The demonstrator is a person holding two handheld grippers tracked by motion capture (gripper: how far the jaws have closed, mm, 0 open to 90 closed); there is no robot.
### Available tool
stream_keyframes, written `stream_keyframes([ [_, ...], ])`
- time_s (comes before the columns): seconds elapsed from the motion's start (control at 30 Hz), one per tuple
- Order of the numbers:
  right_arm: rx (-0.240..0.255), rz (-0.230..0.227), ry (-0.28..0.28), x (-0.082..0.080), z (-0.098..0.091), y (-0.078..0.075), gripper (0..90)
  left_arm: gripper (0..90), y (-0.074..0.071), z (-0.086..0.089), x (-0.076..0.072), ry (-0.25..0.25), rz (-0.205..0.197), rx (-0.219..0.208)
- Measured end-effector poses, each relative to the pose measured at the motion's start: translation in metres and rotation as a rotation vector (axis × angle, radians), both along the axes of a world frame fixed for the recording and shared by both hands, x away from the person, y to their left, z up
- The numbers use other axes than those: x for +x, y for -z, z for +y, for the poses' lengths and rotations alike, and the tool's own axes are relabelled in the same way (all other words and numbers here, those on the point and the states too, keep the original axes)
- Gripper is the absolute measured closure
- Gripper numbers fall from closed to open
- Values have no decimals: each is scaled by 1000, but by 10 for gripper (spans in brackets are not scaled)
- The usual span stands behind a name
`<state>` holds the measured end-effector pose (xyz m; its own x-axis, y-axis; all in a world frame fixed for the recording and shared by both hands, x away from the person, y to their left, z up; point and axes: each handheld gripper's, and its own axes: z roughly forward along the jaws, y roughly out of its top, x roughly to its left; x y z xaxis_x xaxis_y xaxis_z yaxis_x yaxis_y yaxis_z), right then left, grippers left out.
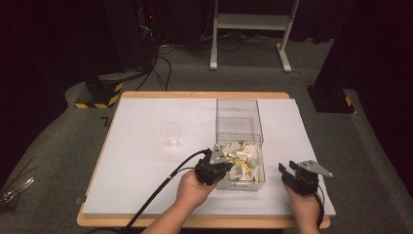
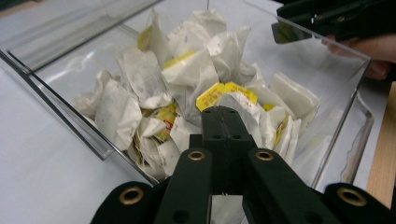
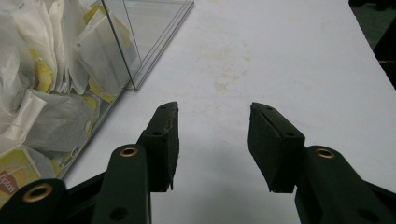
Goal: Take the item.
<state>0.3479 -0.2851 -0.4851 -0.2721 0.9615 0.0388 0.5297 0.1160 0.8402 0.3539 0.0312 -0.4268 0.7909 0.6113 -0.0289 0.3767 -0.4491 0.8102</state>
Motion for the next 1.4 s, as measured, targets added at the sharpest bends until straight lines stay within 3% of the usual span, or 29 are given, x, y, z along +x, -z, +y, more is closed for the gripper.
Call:
stream_keyframes([
  [0.57,-8,1,-2,-1,1,0,541,900,-14,12,-1,-27,-75,-100],
  [1.4,-17,1,-12,0,3,1,546,900,-32,17,-3,-29,-141,-155],
])
